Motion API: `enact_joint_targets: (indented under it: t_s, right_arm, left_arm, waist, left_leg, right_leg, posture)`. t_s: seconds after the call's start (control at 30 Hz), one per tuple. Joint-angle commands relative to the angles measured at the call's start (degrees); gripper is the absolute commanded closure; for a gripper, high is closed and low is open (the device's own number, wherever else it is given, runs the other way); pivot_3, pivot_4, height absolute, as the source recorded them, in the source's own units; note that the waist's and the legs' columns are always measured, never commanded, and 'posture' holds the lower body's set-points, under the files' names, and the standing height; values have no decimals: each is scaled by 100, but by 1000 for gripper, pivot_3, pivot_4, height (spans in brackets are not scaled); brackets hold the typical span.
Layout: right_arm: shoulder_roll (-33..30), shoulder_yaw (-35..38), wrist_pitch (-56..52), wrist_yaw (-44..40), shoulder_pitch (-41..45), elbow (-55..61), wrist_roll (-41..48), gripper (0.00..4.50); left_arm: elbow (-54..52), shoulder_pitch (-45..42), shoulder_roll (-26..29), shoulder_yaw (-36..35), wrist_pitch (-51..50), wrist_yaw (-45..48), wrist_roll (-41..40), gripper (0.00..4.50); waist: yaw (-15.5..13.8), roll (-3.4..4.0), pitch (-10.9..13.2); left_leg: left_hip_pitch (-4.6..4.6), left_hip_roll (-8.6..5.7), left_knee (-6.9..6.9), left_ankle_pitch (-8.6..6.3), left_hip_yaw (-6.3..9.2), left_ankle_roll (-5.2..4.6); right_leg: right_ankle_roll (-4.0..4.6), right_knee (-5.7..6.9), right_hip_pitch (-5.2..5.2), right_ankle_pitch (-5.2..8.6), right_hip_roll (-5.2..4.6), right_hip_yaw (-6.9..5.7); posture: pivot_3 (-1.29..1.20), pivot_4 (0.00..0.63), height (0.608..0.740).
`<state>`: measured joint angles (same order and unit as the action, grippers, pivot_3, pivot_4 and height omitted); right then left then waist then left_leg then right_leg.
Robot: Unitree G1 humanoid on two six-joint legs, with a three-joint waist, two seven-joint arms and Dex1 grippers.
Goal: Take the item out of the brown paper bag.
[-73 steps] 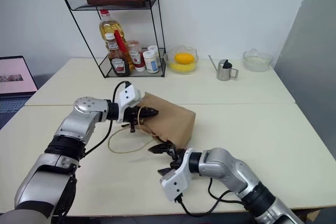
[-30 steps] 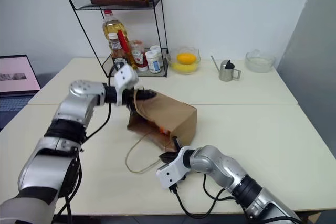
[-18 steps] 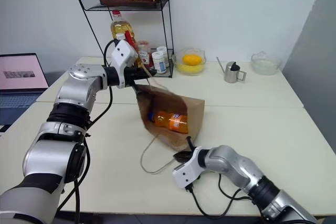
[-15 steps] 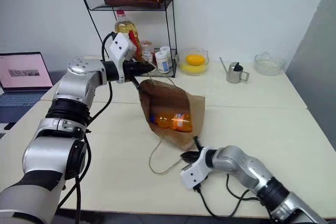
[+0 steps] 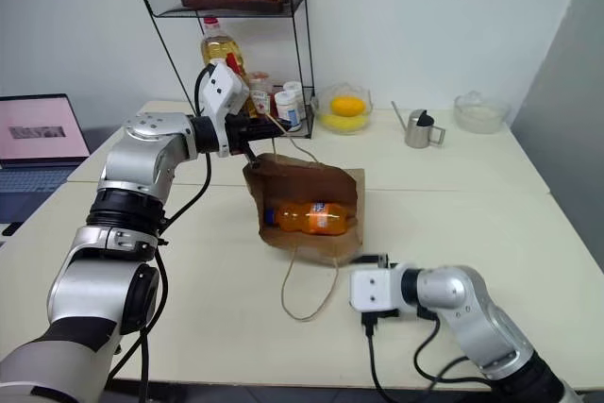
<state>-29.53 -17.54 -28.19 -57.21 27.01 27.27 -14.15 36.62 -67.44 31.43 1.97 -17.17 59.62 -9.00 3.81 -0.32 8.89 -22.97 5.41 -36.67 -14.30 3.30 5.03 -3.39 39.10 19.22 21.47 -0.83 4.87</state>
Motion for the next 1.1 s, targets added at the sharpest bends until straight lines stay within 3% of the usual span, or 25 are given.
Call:
enact_joint_targets:
  t_s: [0.03,0.23,0.57,0.83,1.1]
  right_arm:
    - [386,137,-1189,205,918,296,171,289]
    - [1176,-715,-1193,1081,1722,-963,-249,289]
    - [1722,-1623,-22,2183,2696,-3496,-1107,289]
    - [1800,-2480,645,1721,3032,-4731,-1747,289]
    - [2066,-2490,1268,2078,3393,-6310,-2065,289]
  left_arm:
    - [-212,-67,49,-109,14,-8,-65,4500]
    - [-153,-124,-17,-89,90,-70,-25,4500]
    - [-169,-82,3,-86,143,-150,11,4500]
    - [-261,-29,51,-116,157,-154,-13,4500]
    - [-555,145,99,-156,42,-214,-56,4500]
  waist:
    - [21,0,0]
    - [73,-1,0]
    - [156,-1,0]
    - [221,-1,0]
    - [281,-2,-1]
  left_leg:
    - [0,2,0,0,2,0]
    - [-5,2,4,0,4,0]
    - [-13,3,4,0,3,0]
    - [-13,3,2,0,2,0]
    - [-4,6,2,0,3,0]
  right_leg:
    - [0,2,1,0,2,-1]
    - [0,-1,4,0,3,-6]
    - [0,66,52,0,2,-5]
    - [0,89,71,0,2,-6]
    - [0,93,67,0,3,-7]
  posture:
    - [0,150,740]
    - [0,150,740]
    - [0,150,740]
    - [0,150,740]
    - [0,150,740]
